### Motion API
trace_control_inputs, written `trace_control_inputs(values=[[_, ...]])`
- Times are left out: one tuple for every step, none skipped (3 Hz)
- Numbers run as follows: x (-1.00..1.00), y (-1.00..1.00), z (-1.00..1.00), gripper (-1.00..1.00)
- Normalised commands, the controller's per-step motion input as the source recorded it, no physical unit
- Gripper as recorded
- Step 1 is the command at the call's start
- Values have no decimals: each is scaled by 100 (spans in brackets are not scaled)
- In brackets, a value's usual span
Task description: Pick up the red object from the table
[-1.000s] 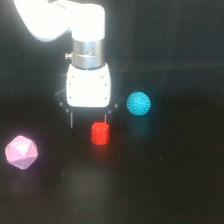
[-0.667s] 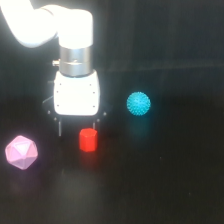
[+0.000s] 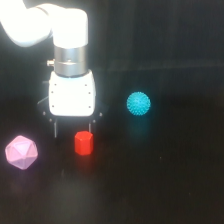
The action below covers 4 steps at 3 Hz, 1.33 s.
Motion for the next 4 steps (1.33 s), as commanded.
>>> trace_control_inputs(values=[[-38, -30, 83, 0], [-2, -21, -49, -16], [3, -23, -65, -28], [31, -20, -100, -100]])
